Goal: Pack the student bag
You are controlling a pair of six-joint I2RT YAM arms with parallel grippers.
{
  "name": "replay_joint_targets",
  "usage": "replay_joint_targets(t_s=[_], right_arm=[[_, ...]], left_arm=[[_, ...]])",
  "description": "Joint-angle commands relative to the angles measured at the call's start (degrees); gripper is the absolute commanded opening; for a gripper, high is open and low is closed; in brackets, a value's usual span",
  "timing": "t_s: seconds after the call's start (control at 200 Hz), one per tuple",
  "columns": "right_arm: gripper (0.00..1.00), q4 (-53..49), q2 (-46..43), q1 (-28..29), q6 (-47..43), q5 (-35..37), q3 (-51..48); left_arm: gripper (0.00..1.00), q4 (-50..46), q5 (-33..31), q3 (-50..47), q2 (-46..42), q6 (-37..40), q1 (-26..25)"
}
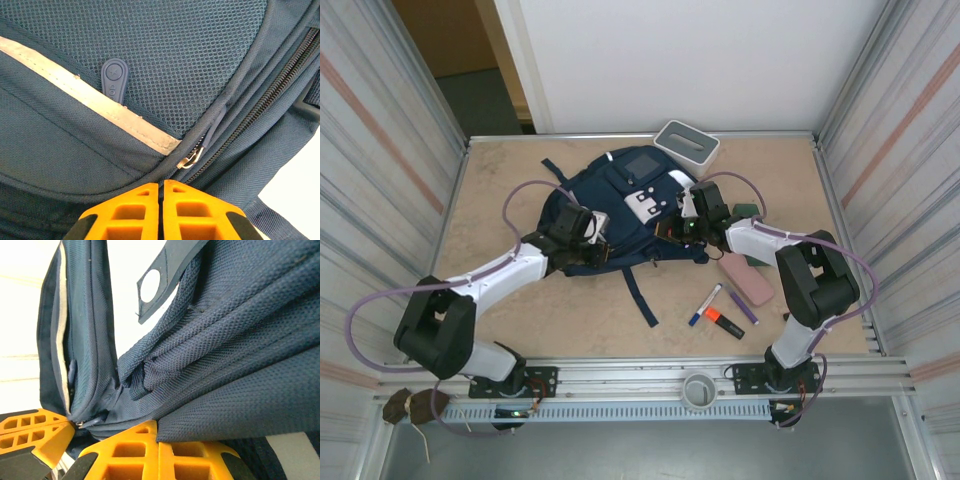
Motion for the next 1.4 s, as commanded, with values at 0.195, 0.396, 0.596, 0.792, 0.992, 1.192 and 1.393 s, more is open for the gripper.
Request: replay_joint_targets(t_s=[0.195, 0.396, 0.596, 0.792, 0.992, 1.192, 1.393], right_arm=[[0.00, 0.0, -0.3, -1.1, -2.1, 0.4, 0.2], [0.00, 0.1, -0.6, -1.1, -2.1, 0.5, -0.1], [0.00, 0.1, -0.5, -1.3, -2.1, 0.5, -0.1], [0.00, 0.4, -0.2, -1.3, -2.0, 0.5, 0.1], [0.00, 0.3, 0.1, -1.7, -2.3, 0.5, 0.0], [0.00, -2.9, -0.1, -3.8, -4.8, 0.0, 0.6], [0.00, -7.9, -0.3, -5.8, -8.7, -1.2, 2.2]], left_arm=[[0.14, -3.1, -0.9, 1.0, 2.4, 0.8, 0.9], [0.17, -3.5, -1.0, 1.3, 3.7, 1.2, 1.1], [0.20, -4.0, -0.5, 1.4, 5.2, 1.6, 1.2], [0.21, -3.9, 0.4, 2.0, 7.1, 2.1, 1.2], [0.08, -4.4, 0.6, 2.7, 7.3, 2.4, 1.2], [0.00, -4.5, -8.2, 1.4, 1.0, 2.0, 1.2], [0.00, -8.4, -21.1, 2.1, -2.4, 1.6, 1.4]])
